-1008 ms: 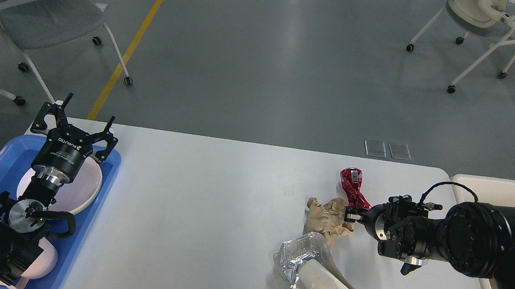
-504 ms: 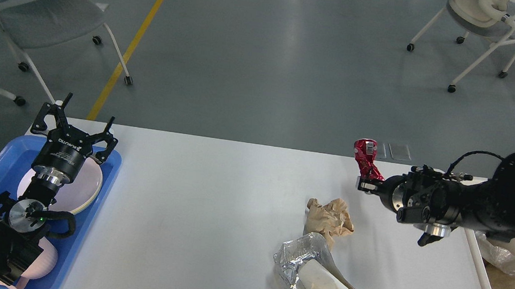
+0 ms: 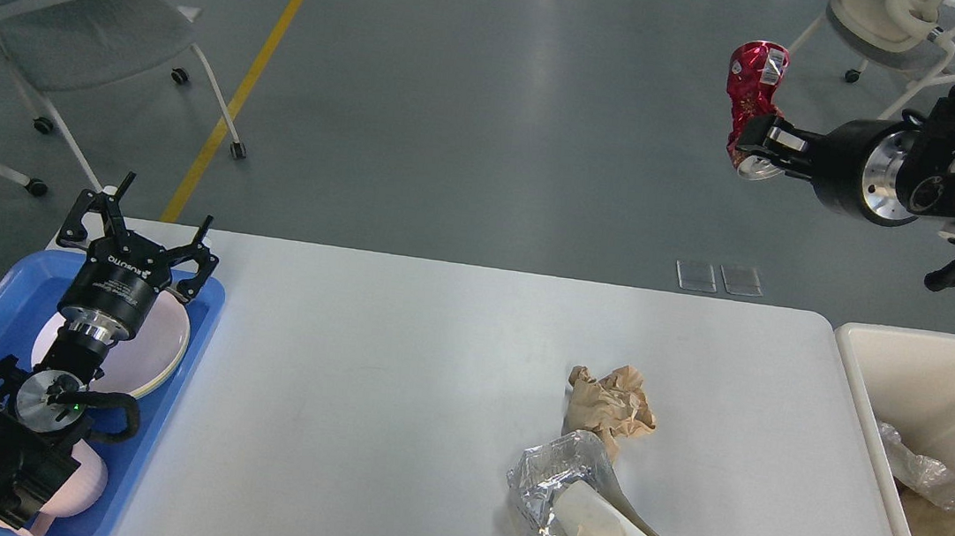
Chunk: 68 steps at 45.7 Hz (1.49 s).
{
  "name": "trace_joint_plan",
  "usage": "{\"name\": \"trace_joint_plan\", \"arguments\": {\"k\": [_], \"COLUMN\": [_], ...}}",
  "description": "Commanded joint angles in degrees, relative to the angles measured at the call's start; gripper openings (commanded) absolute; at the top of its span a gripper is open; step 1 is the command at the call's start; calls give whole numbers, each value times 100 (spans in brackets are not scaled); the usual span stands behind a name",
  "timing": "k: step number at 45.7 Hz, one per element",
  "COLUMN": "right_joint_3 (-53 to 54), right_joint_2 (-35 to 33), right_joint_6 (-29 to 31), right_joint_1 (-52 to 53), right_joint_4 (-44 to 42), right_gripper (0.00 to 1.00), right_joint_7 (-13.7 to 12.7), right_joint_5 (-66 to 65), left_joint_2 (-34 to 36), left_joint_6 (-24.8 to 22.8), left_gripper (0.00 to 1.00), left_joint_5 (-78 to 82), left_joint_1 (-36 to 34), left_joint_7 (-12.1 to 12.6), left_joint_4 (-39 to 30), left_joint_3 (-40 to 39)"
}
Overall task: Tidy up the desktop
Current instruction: 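Lift the red can with the right gripper and drop it into the bin, then reach the right gripper to the crumpled tan paper and grasp it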
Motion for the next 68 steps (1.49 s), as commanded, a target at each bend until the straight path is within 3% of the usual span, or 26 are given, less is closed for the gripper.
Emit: {"name": "trace_joint_plan", "arguments": {"k": [1, 9, 17, 19, 24, 29, 34, 42, 50, 60, 68], "right_joint_3": [-219, -307, -219, -132, 369, 958, 1179, 1179, 986, -68, -280], "right_joint_2": [-733, -1622, -1737, -1711, -1605, -1500, -1499, -1359, -1359, -306, 995], "right_joint_6": [-244, -499, -1026, -1036, -1036, -1018, -1009, -983, -624, 633, 2618], "right_joint_1": [-787, -2351, -4161, -4627, -5673, -6492, -6660, -6344, -4922, -2022, -518], "right_joint_4": [-388, -1117, -1847, -2084, -2796, -3219, -3254, -3210, -2552, -1252, -855], "right_gripper": [45, 45, 47, 56, 100, 100, 100, 100, 100, 100, 100], "right_joint_7": [-33, -16, 19, 19, 19, 19, 19, 19, -24, -130, -121], "right_joint_5": [40, 13, 13, 13, 49, 49, 49, 49, 40, 84, 93], "left_joint_2": [0, 0, 0, 0, 0, 0, 0, 0, 0, 0, 0], "left_joint_6": [0, 0, 0, 0, 0, 0, 0, 0, 0, 0, 0], "left_gripper": [96, 96, 96, 96, 96, 96, 96, 96, 96, 96, 96], "left_joint_5": [0, 0, 0, 0, 0, 0, 0, 0, 0, 0, 0], "left_joint_1": [0, 0, 0, 0, 0, 0, 0, 0, 0, 0, 0], "left_joint_7": [0, 0, 0, 0, 0, 0, 0, 0, 0, 0, 0], "left_joint_4": [0, 0, 0, 0, 0, 0, 0, 0, 0, 0, 0], "left_joint_3": [0, 0, 0, 0, 0, -9, 0, 0, 0, 0, 0]}}
